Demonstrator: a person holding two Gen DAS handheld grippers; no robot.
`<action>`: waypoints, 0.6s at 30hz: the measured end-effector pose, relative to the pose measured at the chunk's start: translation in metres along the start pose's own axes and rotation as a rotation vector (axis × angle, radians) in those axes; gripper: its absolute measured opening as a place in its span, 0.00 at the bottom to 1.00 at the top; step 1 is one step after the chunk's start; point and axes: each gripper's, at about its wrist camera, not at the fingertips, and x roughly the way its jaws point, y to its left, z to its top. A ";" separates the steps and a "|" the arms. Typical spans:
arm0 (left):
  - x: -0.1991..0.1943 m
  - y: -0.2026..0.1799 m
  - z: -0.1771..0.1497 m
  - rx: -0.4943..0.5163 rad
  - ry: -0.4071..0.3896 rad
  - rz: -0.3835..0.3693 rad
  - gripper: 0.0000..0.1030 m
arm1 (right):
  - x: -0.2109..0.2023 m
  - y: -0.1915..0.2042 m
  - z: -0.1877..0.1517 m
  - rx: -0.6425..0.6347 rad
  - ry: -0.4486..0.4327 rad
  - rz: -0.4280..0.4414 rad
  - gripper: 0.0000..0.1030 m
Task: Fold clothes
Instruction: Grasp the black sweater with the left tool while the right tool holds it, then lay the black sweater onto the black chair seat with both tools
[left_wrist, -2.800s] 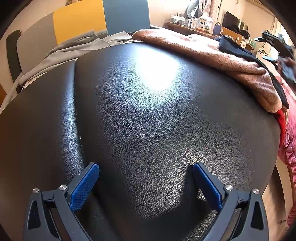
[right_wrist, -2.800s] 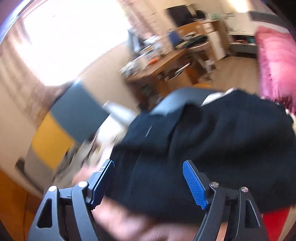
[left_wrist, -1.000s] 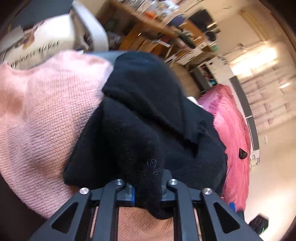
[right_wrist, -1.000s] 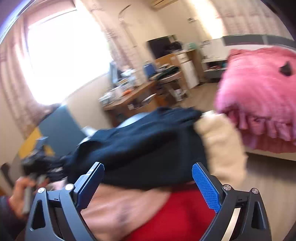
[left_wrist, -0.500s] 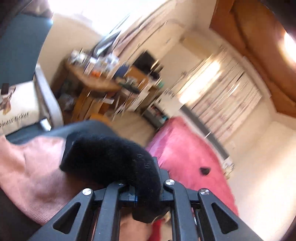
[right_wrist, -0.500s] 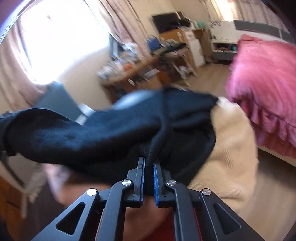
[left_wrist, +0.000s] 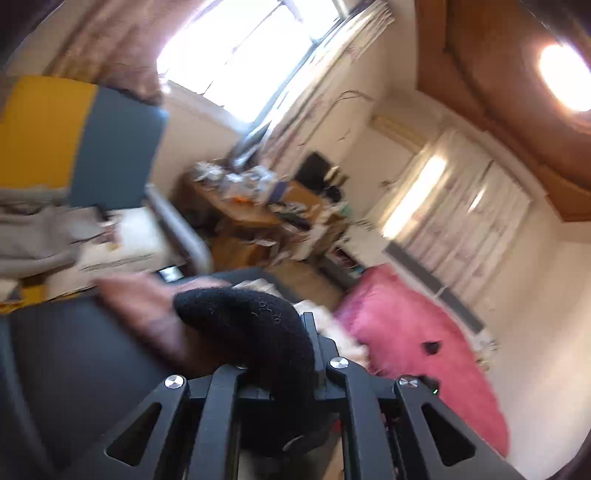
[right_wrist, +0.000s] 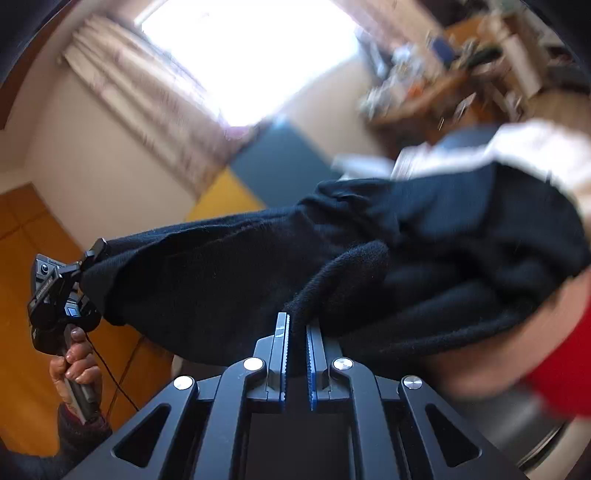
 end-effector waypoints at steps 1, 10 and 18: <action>-0.021 0.018 -0.021 -0.035 0.015 0.036 0.08 | 0.010 0.001 -0.014 0.009 0.042 0.001 0.08; -0.124 0.116 -0.169 -0.247 0.089 0.295 0.08 | 0.070 0.013 -0.113 -0.015 0.345 -0.110 0.12; -0.162 0.127 -0.254 -0.287 0.144 0.361 0.09 | 0.063 0.026 -0.129 -0.027 0.343 -0.165 0.22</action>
